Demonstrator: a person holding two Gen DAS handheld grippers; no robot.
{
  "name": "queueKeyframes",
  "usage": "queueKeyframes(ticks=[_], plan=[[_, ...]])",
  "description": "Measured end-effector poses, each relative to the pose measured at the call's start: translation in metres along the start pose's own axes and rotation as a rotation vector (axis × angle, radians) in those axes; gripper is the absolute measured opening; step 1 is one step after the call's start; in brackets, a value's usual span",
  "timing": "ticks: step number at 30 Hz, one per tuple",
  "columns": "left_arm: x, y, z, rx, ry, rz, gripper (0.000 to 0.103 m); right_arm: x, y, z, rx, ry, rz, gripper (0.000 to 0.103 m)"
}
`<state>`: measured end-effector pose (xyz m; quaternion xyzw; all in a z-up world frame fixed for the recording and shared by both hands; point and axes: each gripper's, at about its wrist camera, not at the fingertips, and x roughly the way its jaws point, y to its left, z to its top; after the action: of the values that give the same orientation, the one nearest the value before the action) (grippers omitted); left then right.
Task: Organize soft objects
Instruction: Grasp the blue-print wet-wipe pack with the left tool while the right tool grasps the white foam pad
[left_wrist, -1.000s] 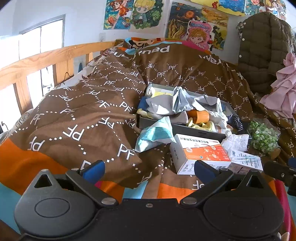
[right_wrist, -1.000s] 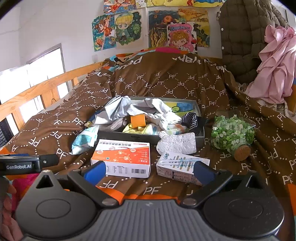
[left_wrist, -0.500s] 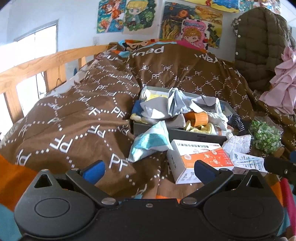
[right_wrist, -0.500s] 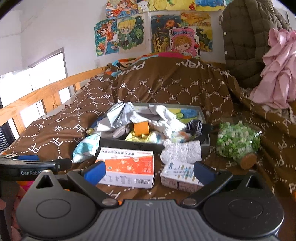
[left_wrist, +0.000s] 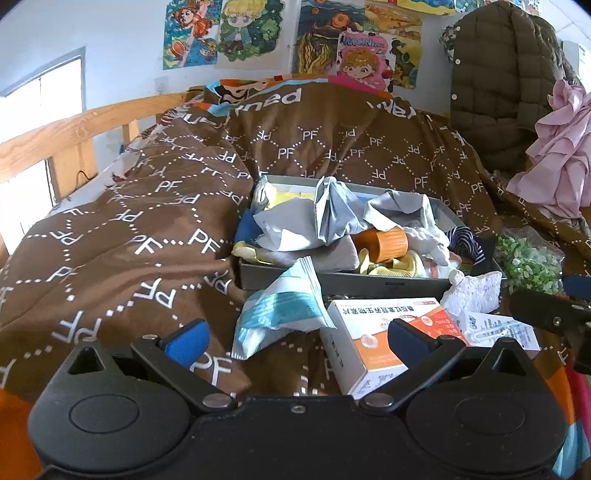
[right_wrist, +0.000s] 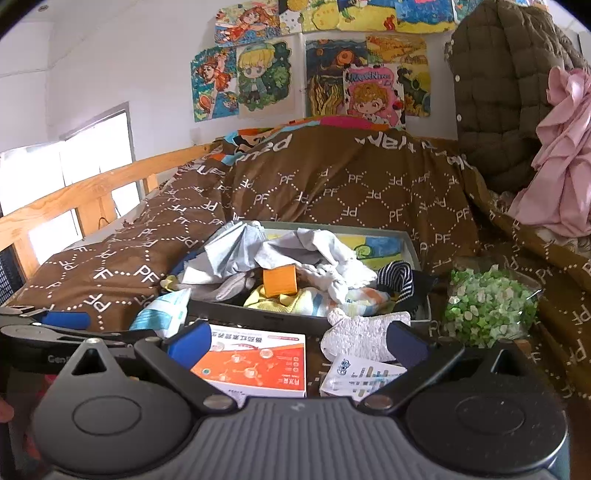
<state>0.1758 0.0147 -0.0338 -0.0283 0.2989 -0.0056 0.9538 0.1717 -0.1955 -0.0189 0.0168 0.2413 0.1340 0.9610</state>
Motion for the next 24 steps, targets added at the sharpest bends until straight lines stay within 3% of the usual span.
queueKeyframes(ticks=[10, 20, 24], plan=[[0.048, 0.015, 0.01, -0.004, 0.041, -0.044, 0.102, 0.041, -0.009, -0.001, -0.021, 0.024, -0.027, 0.103], [0.085, 0.032, 0.012, -0.119, 0.104, -0.073, 0.102, 0.078, -0.017, -0.004, 0.0, 0.054, -0.071, 0.103], [0.09, 0.035, 0.015, -0.156, 0.112, -0.102, 0.094, 0.092, -0.017, -0.006, -0.005, 0.065, -0.097, 0.103]])
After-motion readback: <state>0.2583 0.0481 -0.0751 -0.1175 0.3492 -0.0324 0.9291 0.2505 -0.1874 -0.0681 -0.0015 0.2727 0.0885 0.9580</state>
